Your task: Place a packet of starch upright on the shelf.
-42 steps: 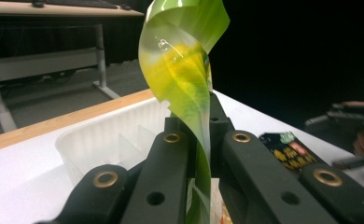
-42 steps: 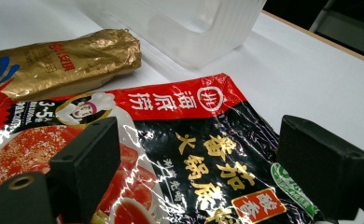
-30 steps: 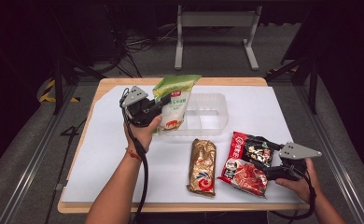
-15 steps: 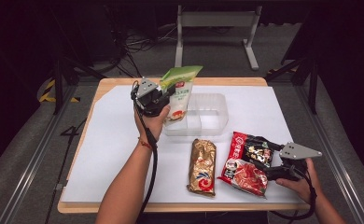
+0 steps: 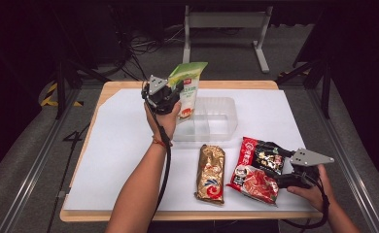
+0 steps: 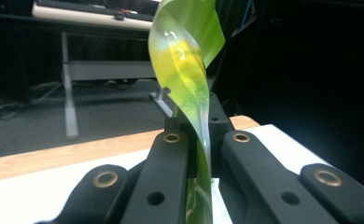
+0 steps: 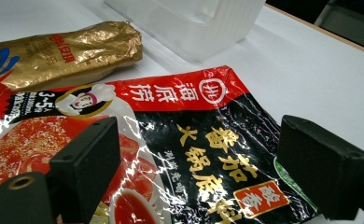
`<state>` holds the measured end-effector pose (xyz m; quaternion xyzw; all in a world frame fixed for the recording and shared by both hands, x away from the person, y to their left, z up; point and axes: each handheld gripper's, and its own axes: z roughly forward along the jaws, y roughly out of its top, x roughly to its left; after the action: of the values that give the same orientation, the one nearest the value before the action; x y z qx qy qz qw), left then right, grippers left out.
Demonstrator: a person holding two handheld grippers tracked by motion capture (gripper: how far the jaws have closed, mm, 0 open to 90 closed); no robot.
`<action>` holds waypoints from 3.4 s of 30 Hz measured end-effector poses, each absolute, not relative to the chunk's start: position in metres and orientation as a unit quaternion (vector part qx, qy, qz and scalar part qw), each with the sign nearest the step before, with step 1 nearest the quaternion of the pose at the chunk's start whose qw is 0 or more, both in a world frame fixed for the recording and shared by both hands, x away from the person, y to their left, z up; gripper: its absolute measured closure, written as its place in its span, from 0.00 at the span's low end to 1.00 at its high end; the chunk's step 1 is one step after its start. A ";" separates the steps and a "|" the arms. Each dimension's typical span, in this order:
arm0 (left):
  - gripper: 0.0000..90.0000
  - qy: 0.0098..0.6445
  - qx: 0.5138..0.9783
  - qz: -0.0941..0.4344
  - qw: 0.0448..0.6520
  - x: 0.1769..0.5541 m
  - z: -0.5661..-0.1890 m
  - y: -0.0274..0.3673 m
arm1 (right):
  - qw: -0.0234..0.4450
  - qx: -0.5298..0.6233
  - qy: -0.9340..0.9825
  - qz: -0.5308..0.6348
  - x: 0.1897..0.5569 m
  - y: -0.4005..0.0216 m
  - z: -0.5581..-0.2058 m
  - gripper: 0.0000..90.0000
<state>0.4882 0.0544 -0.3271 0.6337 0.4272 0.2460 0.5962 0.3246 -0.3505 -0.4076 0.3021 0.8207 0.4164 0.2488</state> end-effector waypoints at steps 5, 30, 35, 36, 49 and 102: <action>1.00 0.433 0.637 0.255 0.585 0.494 -0.329 0.039 | 0.247 0.301 0.822 0.415 0.325 -0.351 -0.408 0.15; 0.99 0.437 0.652 0.268 0.559 0.481 -0.371 0.082 | 0.246 0.294 0.827 0.412 0.324 -0.347 -0.409 0.15; 0.98 0.385 0.708 0.306 0.507 0.472 -0.380 0.070 | 0.244 0.296 0.827 0.411 0.325 -0.347 -0.409 0.15; 0.99 0.386 0.700 0.297 0.522 0.471 -0.382 0.071 | 0.244 0.295 0.827 0.411 0.325 -0.347 -0.409 0.15; 0.97 0.392 0.702 0.277 0.525 0.468 -0.388 0.082 | 0.244 0.293 0.830 0.408 0.325 -0.345 -0.410 0.16; 0.74 0.300 0.776 0.273 0.482 0.422 -0.386 0.118 | 0.235 0.289 0.834 0.408 0.331 -0.334 -0.407 0.16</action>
<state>0.4221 0.1178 -0.3857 0.7762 0.3000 0.2735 0.4823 0.3312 -0.3341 -0.4071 0.2886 0.8335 0.4082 0.2351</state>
